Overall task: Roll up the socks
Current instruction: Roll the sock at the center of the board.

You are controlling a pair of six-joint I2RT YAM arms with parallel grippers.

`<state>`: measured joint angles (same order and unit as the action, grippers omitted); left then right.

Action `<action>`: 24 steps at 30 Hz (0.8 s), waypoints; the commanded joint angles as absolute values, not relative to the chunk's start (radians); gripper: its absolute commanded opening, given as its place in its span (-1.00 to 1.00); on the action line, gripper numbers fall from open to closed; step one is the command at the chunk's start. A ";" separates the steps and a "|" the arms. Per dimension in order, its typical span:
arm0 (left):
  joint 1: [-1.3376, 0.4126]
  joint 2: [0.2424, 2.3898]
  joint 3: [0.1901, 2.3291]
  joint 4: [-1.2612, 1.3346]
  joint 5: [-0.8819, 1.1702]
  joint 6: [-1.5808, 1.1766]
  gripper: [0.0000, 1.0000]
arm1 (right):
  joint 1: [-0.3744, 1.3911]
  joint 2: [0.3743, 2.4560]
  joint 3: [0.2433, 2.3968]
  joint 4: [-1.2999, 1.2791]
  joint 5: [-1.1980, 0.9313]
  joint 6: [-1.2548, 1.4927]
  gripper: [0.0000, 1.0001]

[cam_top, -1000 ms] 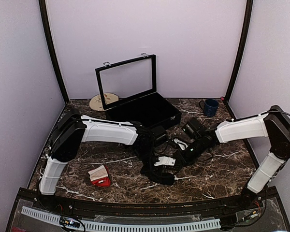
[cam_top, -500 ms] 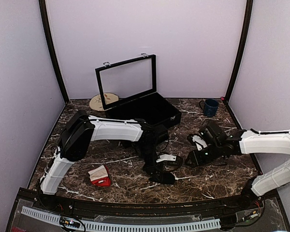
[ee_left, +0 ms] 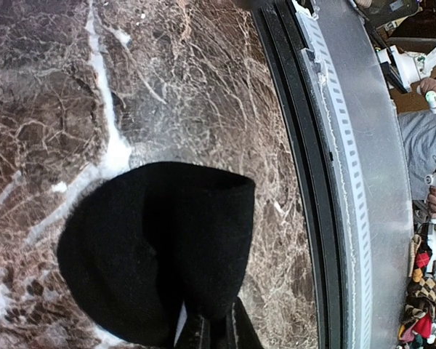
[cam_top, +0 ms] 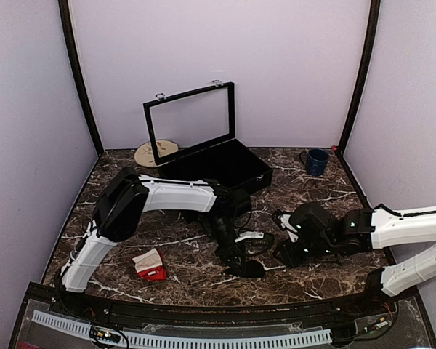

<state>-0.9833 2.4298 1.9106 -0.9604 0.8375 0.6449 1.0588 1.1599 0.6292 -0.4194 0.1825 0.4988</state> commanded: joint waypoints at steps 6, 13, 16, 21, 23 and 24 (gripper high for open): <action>-0.968 2.486 1.911 -1.006 0.809 0.617 -1.00 | 1.252 1.214 0.700 -0.446 0.375 0.492 -0.17; -0.968 2.493 1.909 -1.012 0.797 0.626 -1.00 | 1.368 1.346 0.755 -0.438 0.409 0.434 -0.18; -0.968 2.496 1.909 -1.014 0.796 0.625 -1.00 | 1.391 1.388 0.780 -0.429 0.409 0.389 -0.18; -0.968 2.497 1.911 -1.018 0.805 0.628 -1.00 | 1.413 1.453 0.806 -0.427 0.414 0.320 -0.17; -0.966 2.499 1.910 -1.020 0.810 0.630 -1.00 | 1.417 1.471 0.815 -0.426 0.420 0.293 -0.17; -0.966 2.498 1.909 -1.021 0.812 0.630 -1.00 | 1.418 1.482 0.820 -0.426 0.422 0.282 -0.17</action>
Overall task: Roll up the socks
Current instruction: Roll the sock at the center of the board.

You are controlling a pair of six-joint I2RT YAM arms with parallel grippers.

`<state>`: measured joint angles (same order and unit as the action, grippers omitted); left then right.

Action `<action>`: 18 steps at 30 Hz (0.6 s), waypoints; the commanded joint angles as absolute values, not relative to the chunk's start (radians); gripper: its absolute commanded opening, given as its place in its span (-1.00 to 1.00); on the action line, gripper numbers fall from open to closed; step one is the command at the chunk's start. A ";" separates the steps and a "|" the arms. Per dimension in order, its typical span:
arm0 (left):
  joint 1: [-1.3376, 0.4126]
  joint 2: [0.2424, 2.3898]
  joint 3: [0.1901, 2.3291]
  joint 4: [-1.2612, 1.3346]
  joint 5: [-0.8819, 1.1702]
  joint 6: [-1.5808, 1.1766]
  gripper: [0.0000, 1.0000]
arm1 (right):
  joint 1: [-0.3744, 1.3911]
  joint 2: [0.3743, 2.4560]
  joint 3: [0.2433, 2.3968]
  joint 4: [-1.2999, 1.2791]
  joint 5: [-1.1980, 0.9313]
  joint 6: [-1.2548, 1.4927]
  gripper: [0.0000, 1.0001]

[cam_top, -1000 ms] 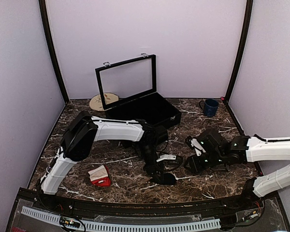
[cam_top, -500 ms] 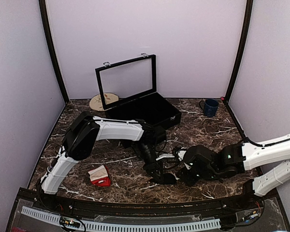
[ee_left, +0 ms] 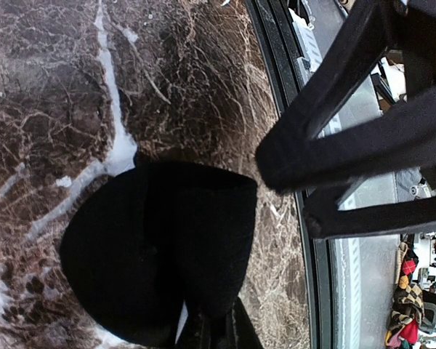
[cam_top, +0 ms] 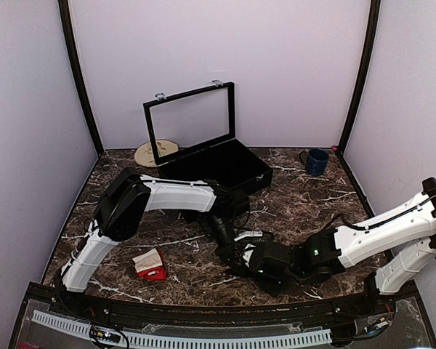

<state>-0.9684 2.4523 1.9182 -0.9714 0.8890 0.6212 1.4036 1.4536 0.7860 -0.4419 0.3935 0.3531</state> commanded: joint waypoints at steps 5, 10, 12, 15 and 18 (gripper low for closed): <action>-0.965 2.497 1.913 -1.026 0.815 0.634 -1.00 | 1.421 1.519 0.821 -0.414 0.431 0.248 -0.18; -0.963 2.496 1.912 -1.030 0.825 0.638 -1.00 | 1.422 1.557 0.826 -0.400 0.450 0.223 -0.18; -0.962 2.497 1.912 -1.029 0.828 0.639 -1.00 | 1.420 1.573 0.830 -0.388 0.456 0.212 -0.18; -0.960 2.496 1.910 -1.031 0.833 0.641 -1.00 | 1.421 1.600 0.838 -0.379 0.464 0.199 -0.18; -0.959 2.493 1.910 -1.032 0.836 0.641 -1.00 | 1.418 1.630 0.842 -0.365 0.467 0.189 -0.21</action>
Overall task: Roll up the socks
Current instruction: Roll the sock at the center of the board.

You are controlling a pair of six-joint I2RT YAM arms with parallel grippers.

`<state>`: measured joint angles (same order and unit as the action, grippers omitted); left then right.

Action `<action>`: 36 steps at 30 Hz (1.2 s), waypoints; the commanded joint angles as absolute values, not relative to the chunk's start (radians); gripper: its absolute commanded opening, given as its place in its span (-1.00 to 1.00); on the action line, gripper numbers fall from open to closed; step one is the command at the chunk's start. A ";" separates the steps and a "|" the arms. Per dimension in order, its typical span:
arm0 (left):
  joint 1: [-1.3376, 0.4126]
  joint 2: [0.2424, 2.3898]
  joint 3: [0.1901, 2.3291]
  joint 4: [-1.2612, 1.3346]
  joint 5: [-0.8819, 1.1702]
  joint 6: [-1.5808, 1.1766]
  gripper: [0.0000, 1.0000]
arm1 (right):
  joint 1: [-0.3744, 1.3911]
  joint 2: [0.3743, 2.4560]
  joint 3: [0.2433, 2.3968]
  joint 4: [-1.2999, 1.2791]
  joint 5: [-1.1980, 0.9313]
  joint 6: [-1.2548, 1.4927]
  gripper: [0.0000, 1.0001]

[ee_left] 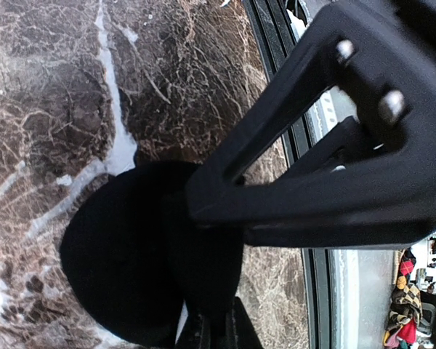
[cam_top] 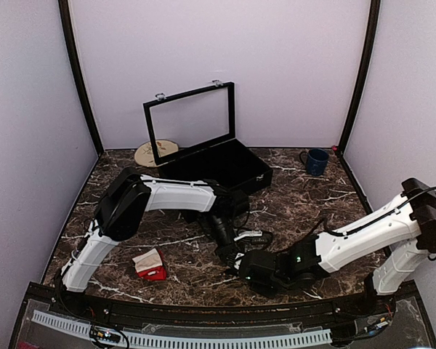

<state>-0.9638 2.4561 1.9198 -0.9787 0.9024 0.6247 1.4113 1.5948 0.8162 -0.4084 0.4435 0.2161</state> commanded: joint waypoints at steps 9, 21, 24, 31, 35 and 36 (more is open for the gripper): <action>-0.952 2.487 1.906 -1.029 0.836 0.638 -1.00 | 1.376 1.663 0.829 -0.361 0.408 0.200 -0.74; -0.950 2.478 1.906 -0.980 0.788 0.572 -0.89 | 1.335 1.679 0.819 -0.358 0.279 0.222 -1.00; -0.947 2.468 1.897 -0.961 0.754 0.548 -0.71 | 1.322 1.667 0.814 -0.357 0.252 0.240 -1.00; -0.926 2.424 1.832 -0.914 0.674 0.484 -0.34 | 1.293 1.656 0.804 -0.356 0.205 0.275 -1.00; -0.911 2.374 1.756 -0.854 0.660 0.450 -0.28 | 1.275 1.651 0.805 -0.357 0.173 0.298 -1.00; -0.908 2.363 1.742 -0.837 0.659 0.439 -0.27 | 1.272 1.651 0.807 -0.357 0.167 0.302 -1.00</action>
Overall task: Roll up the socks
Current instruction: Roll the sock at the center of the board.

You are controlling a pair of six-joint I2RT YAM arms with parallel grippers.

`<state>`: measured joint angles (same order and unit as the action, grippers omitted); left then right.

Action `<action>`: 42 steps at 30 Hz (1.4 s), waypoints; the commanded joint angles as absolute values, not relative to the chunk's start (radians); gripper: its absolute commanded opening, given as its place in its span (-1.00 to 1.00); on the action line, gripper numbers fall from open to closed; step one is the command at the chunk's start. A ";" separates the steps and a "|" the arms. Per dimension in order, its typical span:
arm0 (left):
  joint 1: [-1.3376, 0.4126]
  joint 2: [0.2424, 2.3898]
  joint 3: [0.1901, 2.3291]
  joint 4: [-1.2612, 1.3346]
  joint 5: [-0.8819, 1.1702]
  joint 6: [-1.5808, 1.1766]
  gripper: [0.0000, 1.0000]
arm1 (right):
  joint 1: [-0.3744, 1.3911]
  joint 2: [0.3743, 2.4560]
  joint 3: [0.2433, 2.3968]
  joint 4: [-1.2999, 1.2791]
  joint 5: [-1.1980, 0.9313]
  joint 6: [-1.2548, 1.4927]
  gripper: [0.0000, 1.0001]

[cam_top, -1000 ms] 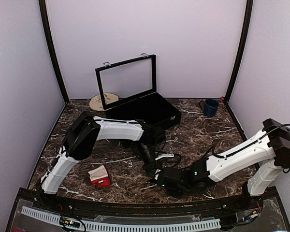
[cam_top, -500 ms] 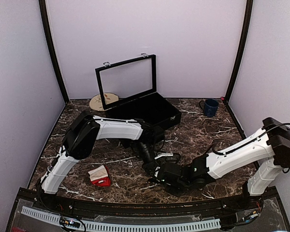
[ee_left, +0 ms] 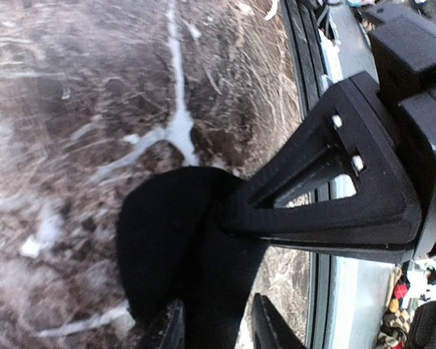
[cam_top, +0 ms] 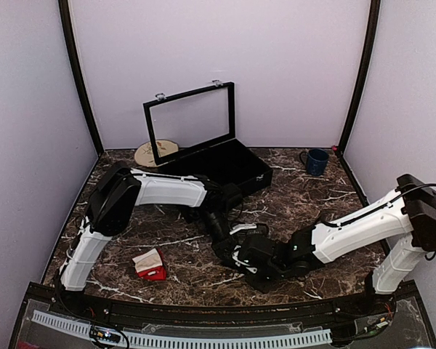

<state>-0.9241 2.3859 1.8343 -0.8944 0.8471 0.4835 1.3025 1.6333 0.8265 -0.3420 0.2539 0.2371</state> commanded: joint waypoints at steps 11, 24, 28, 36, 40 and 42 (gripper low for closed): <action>-0.882 2.250 1.597 -0.693 0.655 0.346 -0.26 | 1.223 1.656 0.784 -0.343 0.091 0.341 -1.00; -0.866 2.146 1.533 -0.618 0.628 0.301 -0.22 | 1.148 1.665 0.775 -0.330 -0.033 0.346 -1.00; -0.853 2.102 1.477 -0.553 0.595 0.275 -0.21 | 1.132 1.665 0.774 -0.334 -0.062 0.344 -1.00; -0.844 2.017 1.349 -0.405 0.471 0.225 -0.20 | 1.114 1.690 0.787 -0.349 -0.113 0.335 -1.00; -0.844 1.954 1.258 -0.293 0.408 0.194 -0.20 | 1.098 1.704 0.794 -0.359 -0.139 0.331 -1.00; -0.844 1.911 1.212 -0.221 0.380 0.180 -0.20 | 1.089 1.706 0.794 -0.360 -0.154 0.331 -1.00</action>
